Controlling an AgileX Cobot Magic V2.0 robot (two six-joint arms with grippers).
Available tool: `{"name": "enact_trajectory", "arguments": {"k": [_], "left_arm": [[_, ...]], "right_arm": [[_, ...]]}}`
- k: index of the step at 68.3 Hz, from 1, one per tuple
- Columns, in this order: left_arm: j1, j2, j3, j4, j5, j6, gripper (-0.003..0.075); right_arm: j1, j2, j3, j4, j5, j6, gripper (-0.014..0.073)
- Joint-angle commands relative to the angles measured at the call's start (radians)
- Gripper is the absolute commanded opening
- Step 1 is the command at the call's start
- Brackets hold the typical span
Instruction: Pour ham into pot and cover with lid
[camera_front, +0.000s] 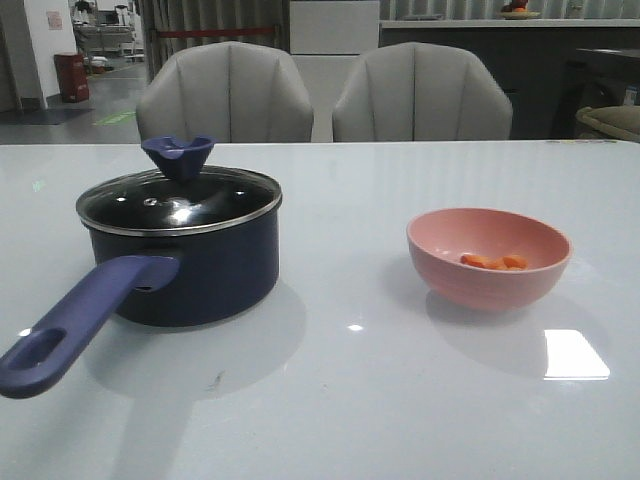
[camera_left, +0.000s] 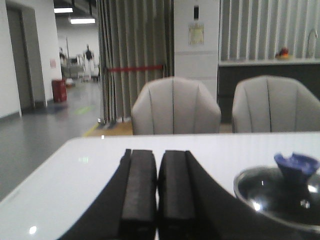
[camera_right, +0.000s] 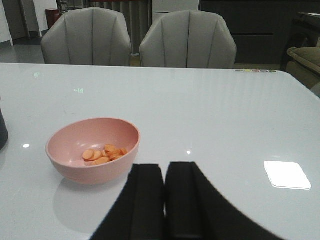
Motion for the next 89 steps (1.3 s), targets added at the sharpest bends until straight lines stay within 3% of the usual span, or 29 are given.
{"name": "enact_trajectory", "arguments": {"k": [1,13,25,35,67,75,86,89], "left_arm": [[-0.002,-0.017,0.011,-0.01,-0.162,-0.009,0.0121],[-0.003,0.011,-0.11,-0.019,-0.091,-0.009,0.0121],[-0.003,0.153,-0.337,-0.019,0.212,-0.009,0.0121],[-0.003,0.274,-0.452,-0.028,0.339,-0.009,0.0121],[-0.003,0.379,-0.459,-0.035,0.347,-0.009,0.0136],[-0.003,0.386,-0.459,-0.032,0.353,-0.009,0.0256],[-0.003,0.386,-0.459,-0.032,0.353,-0.009,0.056],[-0.003,0.386,-0.459,-0.032,0.353,-0.009,0.0592]], "right_arm": [[-0.007,-0.02,-0.007,-0.013,-0.086,-0.005,0.0157],[-0.007,-0.02,-0.007,-0.013,-0.086,-0.005,0.0157],[-0.007,-0.02,-0.007,-0.013,-0.086,-0.005,0.0157],[-0.007,-0.02,-0.007,-0.013,-0.086,-0.005,0.0157],[-0.007,-0.02,-0.007,-0.013,-0.086,-0.005,0.0157],[-0.007,-0.02,-0.007,-0.013,-0.086,-0.005,0.0157],[-0.007,-0.02,-0.007,-0.013,-0.086,-0.005,0.0157],[-0.007,-0.02,-0.007,-0.013,-0.086,-0.005,0.0157]]}}
